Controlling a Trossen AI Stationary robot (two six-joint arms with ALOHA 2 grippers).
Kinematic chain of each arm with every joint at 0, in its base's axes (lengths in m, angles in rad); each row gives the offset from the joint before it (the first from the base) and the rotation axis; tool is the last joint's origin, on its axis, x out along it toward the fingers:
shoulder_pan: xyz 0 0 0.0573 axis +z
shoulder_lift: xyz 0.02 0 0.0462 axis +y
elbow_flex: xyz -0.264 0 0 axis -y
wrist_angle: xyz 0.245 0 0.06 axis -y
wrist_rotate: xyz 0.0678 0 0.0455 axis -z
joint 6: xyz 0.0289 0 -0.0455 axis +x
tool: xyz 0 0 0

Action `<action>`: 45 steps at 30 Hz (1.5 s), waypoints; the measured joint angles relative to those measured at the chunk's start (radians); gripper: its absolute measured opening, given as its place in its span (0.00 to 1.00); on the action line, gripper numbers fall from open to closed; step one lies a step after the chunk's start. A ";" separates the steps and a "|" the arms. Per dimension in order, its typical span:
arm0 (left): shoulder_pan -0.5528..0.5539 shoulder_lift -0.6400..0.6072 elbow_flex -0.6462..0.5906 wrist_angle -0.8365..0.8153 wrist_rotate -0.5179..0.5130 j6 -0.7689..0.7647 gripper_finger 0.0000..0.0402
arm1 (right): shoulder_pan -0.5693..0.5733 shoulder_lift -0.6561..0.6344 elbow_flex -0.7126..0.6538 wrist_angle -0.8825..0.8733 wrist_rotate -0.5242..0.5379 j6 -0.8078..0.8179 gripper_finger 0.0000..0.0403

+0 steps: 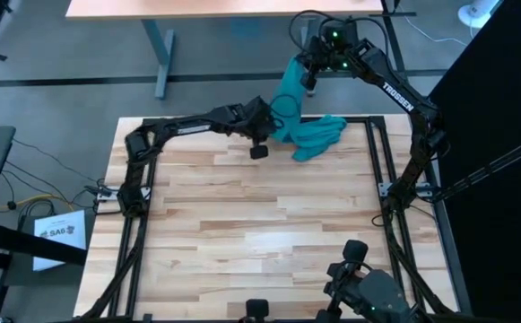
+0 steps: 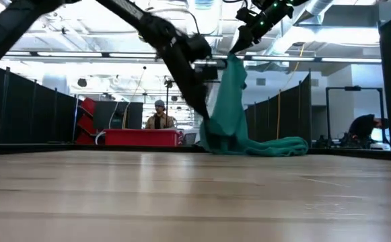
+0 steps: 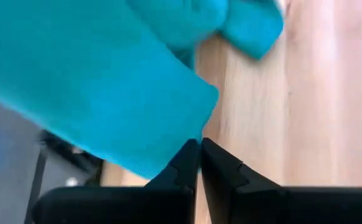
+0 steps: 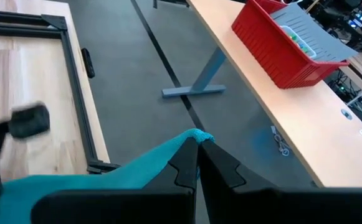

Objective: Roll towel
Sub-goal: Roll the blue towel

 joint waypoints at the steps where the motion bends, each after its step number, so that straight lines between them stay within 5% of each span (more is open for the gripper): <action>1: -0.003 -0.035 0.000 -0.015 0.001 -0.008 0.00 | -0.001 0.000 0.000 -0.011 -0.007 0.001 0.00; 14: 0.019 -0.529 0.001 -0.271 -0.031 -0.123 0.00 | 0.030 -0.042 0.004 -0.106 -0.039 -0.051 0.00; 26: 0.210 -0.826 0.018 -0.209 -0.034 -0.136 0.00 | 0.110 -0.069 0.164 -0.103 0.082 -0.050 0.00; 33: 0.355 -0.811 0.146 -0.214 0.074 -0.153 0.00 | 0.077 -0.069 0.241 -0.078 0.180 -0.070 0.00; 45: 0.485 -0.593 0.413 -0.216 0.251 -0.149 0.00 | 0.015 -0.068 0.314 -0.020 0.208 -0.077 0.00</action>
